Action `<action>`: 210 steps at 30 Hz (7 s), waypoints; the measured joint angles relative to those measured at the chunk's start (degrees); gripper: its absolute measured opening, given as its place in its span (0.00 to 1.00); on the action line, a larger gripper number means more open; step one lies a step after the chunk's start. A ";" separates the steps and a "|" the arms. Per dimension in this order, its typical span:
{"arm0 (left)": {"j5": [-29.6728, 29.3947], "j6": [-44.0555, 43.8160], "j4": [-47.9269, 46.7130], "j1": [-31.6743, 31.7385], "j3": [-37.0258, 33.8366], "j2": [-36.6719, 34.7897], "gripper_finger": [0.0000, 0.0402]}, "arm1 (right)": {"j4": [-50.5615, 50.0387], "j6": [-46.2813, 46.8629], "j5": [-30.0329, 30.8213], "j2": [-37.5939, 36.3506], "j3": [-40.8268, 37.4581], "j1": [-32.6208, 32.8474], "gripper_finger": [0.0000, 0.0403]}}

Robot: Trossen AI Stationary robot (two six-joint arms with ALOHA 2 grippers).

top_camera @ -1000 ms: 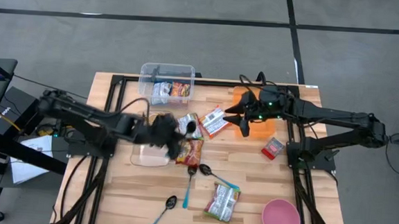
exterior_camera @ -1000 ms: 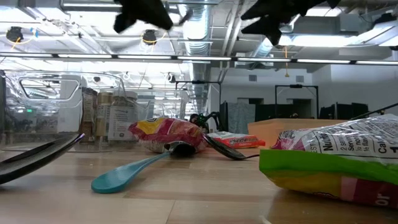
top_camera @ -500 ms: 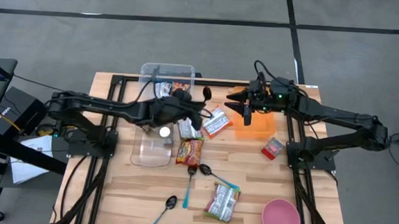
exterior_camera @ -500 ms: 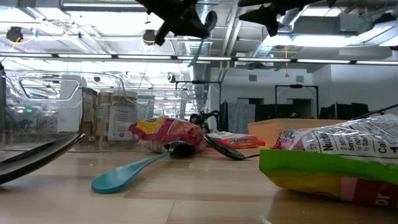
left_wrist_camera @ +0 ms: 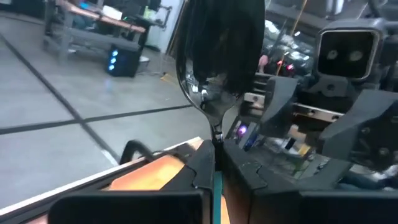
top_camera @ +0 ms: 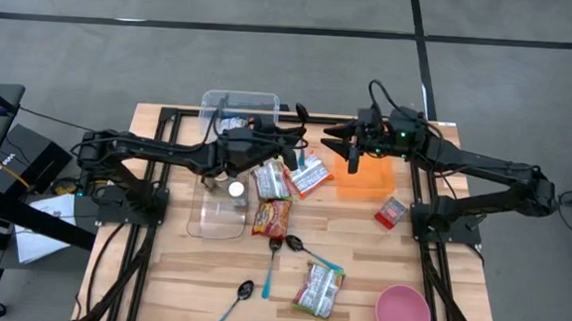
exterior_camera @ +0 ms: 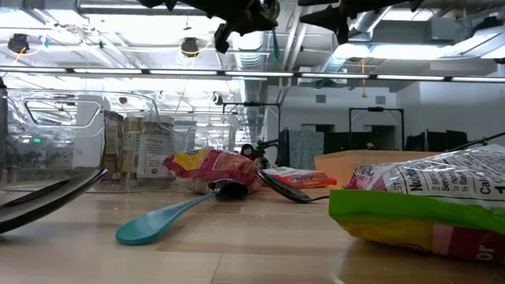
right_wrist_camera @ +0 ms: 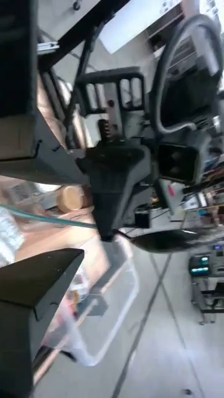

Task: Pick & Place Food Item
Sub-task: Put the blue spoon into the orange container

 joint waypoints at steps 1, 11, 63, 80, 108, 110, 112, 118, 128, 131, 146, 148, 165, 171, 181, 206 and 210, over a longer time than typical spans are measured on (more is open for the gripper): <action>1.17 -0.02 1.05 0.00 0.00 0.14 0.01 | 0.91 0.00 0.01 0.30 0.08 -0.01 0.42; 2.64 -1.71 1.44 -1.57 0.04 1.98 0.01 | 7.07 0.02 1.58 2.09 0.13 -0.56 0.42; -0.93 -12.07 -16.43 -3.15 0.02 1.89 0.01 | 9.18 0.00 3.05 11.67 1.04 -1.13 0.36; -0.46 -12.17 -15.32 -3.16 0.02 1.89 0.01 | 7.50 -0.88 3.20 11.65 1.04 -1.13 0.02; -1.12 -6.38 -19.74 -2.96 0.02 1.87 0.56 | -3.01 -2.03 3.20 9.50 1.04 -3.29 0.00; -1.18 -5.41 -19.78 -3.04 0.02 1.87 0.57 | -6.82 -2.11 3.17 8.80 1.04 -4.29 0.00; -1.33 -4.32 -19.86 -3.04 0.02 1.72 0.57 | -11.18 -2.45 3.01 8.01 1.02 -5.47 0.00; -1.34 -4.10 -20.09 -2.73 0.07 1.36 0.56 | -22.70 -2.64 2.93 5.09 1.02 -10.14 0.00; -1.31 -4.44 -20.05 -2.73 0.07 1.36 0.56 | -35.11 -1.85 -0.91 2.55 1.02 -24.92 0.00; -1.28 -4.47 -20.08 -2.73 0.07 1.36 0.56 | -36.71 -3.60 -3.30 2.55 1.02 -30.02 0.00; -1.08 -4.66 -20.05 -2.73 0.07 1.41 0.55 | -38.77 -4.33 -9.08 2.55 -1.90 -42.01 0.00; -1.09 -4.61 -20.05 -2.73 0.07 1.41 0.55 | -36.48 -2.37 -9.06 2.55 -4.56 -42.06 0.00; -1.33 -4.57 -20.05 -2.73 0.04 1.43 0.53 | -18.83 8.11 -4.77 2.55 -18.42 -41.85 0.00; -1.32 -4.55 -20.05 -2.71 0.04 1.43 0.53 | -16.28 9.19 -2.95 2.97 -21.51 -41.84 0.00; -1.30 -4.52 -20.10 -2.71 0.04 1.43 0.53 | -13.85 10.23 -2.99 3.06 -24.26 -42.26 0.00; -1.06 -4.68 -20.21 -2.71 0.02 1.43 0.53 | -12.73 9.86 -2.71 3.06 -24.25 -42.27 0.01; -1.06 -4.68 -20.21 -2.71 0.02 1.43 0.53 | -12.76 9.88 -2.08 3.06 -24.25 -42.28 0.05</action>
